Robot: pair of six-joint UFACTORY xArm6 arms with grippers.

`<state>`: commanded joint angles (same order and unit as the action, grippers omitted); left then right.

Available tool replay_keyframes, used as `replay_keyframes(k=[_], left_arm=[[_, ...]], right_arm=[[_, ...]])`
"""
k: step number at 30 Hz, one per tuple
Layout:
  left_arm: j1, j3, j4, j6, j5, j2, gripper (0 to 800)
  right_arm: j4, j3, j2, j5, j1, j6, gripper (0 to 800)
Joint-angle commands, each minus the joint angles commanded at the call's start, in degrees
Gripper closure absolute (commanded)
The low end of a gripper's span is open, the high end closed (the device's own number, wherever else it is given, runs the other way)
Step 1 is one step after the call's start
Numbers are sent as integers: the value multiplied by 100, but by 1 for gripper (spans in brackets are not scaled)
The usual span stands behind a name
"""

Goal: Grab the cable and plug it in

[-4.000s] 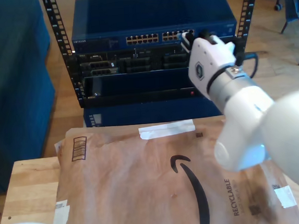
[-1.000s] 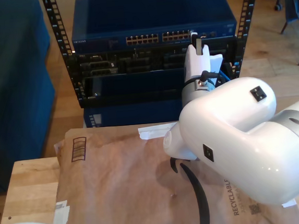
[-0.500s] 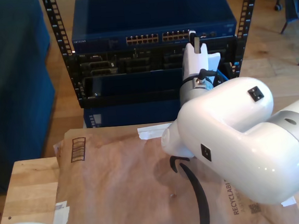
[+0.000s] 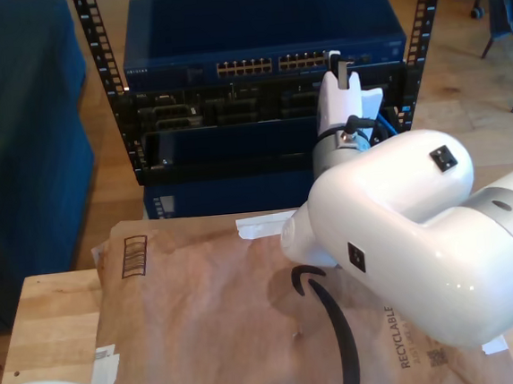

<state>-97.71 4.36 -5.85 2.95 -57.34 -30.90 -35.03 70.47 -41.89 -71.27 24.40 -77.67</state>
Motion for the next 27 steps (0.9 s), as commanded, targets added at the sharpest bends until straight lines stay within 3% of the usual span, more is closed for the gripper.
replay_keyframes(k=[19,27], left_arm=[[0,0,0,0,0,0,0],[0,0,0,0,0,0,0]], right_arm=[[9,-176,-9,9,70,-26,800],[0,35,-18,167,105,26,800]])
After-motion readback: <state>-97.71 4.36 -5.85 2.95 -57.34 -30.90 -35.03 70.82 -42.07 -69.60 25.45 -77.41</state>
